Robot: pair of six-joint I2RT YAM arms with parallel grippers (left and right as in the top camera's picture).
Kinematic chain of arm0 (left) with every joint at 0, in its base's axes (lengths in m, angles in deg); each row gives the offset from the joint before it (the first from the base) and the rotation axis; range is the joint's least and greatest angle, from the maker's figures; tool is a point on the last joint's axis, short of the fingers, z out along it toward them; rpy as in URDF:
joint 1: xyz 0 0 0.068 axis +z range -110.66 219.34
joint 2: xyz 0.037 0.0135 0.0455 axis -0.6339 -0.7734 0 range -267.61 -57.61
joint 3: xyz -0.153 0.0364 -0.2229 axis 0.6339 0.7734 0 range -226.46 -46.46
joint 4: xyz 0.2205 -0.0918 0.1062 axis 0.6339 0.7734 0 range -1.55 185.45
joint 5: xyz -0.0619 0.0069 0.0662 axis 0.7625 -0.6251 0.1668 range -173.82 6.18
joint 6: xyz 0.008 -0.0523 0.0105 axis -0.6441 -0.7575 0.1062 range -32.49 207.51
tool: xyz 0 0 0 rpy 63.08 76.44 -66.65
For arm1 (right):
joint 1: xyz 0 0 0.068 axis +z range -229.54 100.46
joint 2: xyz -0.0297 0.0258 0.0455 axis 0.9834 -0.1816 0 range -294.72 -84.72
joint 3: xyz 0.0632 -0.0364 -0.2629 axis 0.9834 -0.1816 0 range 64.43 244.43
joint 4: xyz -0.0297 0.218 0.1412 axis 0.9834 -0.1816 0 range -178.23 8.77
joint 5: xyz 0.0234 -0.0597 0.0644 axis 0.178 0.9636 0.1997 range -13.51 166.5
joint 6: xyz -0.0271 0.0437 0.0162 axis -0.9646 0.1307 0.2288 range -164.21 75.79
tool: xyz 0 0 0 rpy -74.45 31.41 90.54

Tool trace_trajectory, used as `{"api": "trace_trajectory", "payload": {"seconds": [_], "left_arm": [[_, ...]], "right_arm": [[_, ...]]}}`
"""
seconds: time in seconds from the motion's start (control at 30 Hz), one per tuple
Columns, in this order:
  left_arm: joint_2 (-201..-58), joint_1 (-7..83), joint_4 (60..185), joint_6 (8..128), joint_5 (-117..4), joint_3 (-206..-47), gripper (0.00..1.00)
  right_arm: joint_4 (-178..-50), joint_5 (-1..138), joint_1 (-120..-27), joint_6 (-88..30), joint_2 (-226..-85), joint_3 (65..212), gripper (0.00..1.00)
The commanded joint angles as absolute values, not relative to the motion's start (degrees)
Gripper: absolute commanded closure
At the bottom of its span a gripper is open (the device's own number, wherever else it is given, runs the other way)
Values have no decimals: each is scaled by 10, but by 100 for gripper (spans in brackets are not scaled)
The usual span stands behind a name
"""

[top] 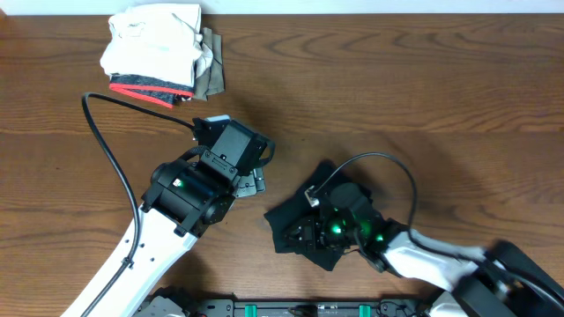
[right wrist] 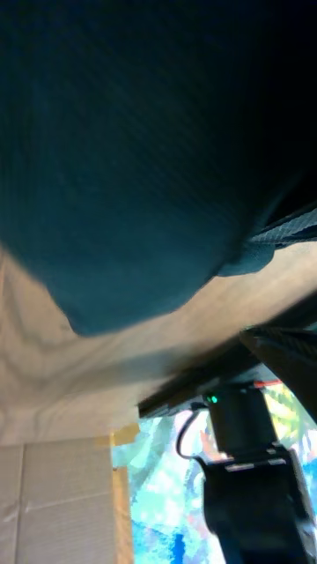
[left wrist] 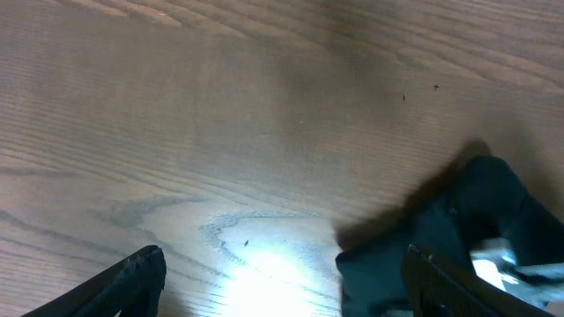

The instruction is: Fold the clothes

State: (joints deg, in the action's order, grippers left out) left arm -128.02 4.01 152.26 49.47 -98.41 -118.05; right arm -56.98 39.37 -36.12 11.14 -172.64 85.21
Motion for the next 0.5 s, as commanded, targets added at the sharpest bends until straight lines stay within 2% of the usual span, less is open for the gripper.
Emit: {"api": "trace_trajectory", "payload": {"seconds": [0.0,0.1,0.17,0.33,0.47], "left_arm": [[-1280,43,1526,484,-995,-1179,13],[-1280,43,1529,484,-995,-1179,13],[-1280,43,1531,484,-995,-1179,13],[-1280,43,1527,484,-995,-1179,13],[-1280,43,1515,485,-995,-1179,13]], "right_arm": [[-545,385,-360,139,-1771,846,75],[-535,379,-362,153,-1771,846,87],[-521,368,-365,153,-1756,847,89],[-546,355,-385,124,-1652,859,84],[-712,378,-431,57,-1546,894,72]]}}
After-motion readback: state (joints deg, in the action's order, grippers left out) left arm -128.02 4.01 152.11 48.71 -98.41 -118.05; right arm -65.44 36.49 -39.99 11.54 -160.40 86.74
